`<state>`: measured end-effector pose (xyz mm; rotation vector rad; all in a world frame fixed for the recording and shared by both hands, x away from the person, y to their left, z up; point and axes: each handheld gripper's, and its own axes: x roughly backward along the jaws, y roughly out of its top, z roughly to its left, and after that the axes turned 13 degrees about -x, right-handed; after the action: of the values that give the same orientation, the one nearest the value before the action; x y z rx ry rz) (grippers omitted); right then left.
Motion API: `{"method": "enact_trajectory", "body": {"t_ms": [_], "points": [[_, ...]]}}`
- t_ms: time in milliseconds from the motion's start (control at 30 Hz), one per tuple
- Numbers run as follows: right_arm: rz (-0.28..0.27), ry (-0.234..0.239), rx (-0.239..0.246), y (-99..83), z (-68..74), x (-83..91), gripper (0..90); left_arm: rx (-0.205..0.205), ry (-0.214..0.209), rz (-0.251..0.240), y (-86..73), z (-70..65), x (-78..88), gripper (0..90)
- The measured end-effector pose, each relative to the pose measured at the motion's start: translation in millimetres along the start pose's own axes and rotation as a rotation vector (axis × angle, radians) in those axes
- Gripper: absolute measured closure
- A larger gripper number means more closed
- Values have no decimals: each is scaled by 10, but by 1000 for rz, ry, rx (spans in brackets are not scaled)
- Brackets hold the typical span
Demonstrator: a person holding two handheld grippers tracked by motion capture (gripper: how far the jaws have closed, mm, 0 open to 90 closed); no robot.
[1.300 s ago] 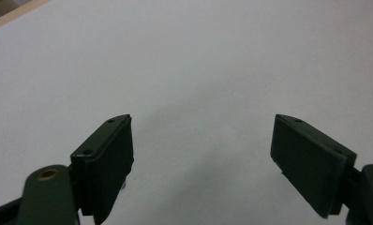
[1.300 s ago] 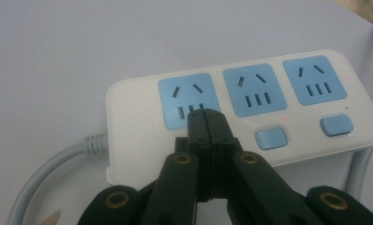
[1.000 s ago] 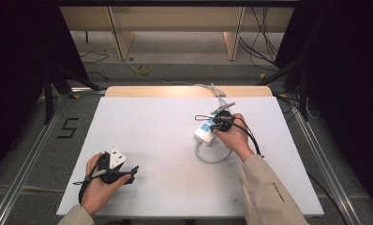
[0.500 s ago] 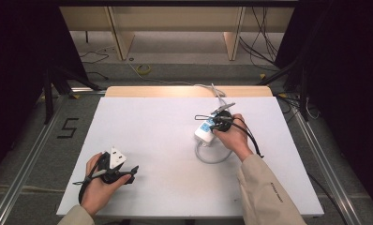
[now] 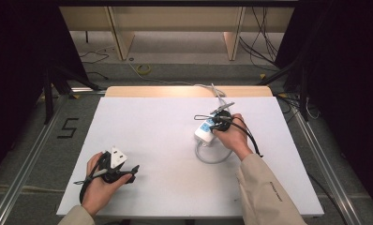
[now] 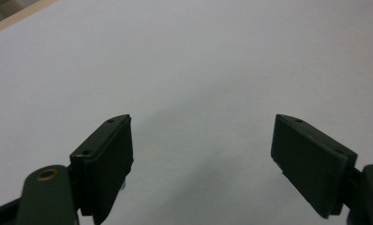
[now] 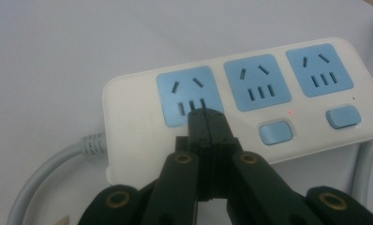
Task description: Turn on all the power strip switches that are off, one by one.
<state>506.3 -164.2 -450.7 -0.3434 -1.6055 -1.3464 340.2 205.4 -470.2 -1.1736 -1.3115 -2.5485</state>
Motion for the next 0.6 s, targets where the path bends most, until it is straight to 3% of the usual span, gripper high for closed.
{"method": "enact_trajectory", "body": {"t_ms": [333,600], "points": [[-1,-2,13,17,-3,25,900,-3,-10,4,-12,-15,-17,212],[-26,-7,-8,76,-106,84,900,-1,-11,5,-19,-11,-17,212]]}}
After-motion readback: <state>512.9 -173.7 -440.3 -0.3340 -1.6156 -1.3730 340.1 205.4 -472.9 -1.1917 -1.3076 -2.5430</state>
